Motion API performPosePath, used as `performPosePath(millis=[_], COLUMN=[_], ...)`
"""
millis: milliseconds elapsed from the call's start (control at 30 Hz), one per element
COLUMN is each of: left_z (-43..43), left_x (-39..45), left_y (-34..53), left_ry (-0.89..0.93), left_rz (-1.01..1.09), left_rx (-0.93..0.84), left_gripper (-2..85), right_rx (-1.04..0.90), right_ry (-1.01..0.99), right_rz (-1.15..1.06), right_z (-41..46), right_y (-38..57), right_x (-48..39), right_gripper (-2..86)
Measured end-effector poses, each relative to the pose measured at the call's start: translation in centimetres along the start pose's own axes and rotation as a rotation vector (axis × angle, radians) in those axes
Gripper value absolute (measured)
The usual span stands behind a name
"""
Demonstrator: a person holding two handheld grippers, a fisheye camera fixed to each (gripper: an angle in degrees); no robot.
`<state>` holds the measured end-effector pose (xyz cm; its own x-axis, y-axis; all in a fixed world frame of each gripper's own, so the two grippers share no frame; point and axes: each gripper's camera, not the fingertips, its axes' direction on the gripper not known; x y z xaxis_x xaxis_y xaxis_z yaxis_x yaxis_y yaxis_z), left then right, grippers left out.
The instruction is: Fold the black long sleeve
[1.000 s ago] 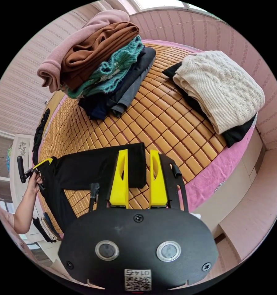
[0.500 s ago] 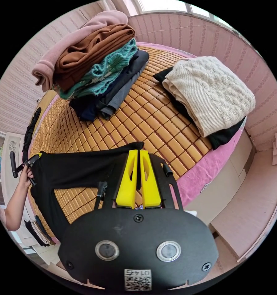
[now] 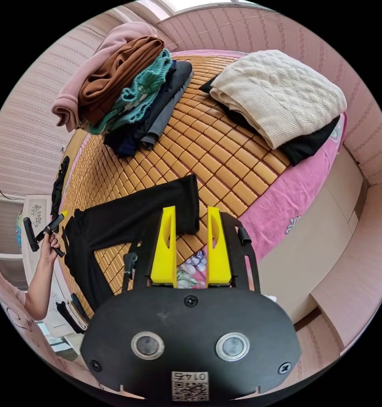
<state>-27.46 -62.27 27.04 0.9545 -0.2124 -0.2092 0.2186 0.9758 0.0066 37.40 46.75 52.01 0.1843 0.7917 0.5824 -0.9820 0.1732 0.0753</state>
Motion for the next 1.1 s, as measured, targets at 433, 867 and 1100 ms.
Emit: performPosePath(millis=[433, 867, 1100], left_z=[3.9, -8.0, -19.2], left_x=[3.7, -1.5, -12.3], left_y=[7.2, 19.1, 34.5], left_ry=[0.064, 0.166, 0.008], left_rz=[0.07, -0.115, -0.389], left_rx=[-0.181, 0.05, 0.212], left_gripper=[4.6, 5.4, 4.2], right_rx=[-0.262, -0.19, -0.263], right_ry=[0.071, 0.127, -0.064], right_rz=[0.002, -0.313, -0.785], right_z=[-8.4, -17.0, -16.9], right_y=[-4.8, -10.2, -8.5], right_x=[1.3, -12.7, -35.4], right_gripper=[1.4, 5.8, 0.8])
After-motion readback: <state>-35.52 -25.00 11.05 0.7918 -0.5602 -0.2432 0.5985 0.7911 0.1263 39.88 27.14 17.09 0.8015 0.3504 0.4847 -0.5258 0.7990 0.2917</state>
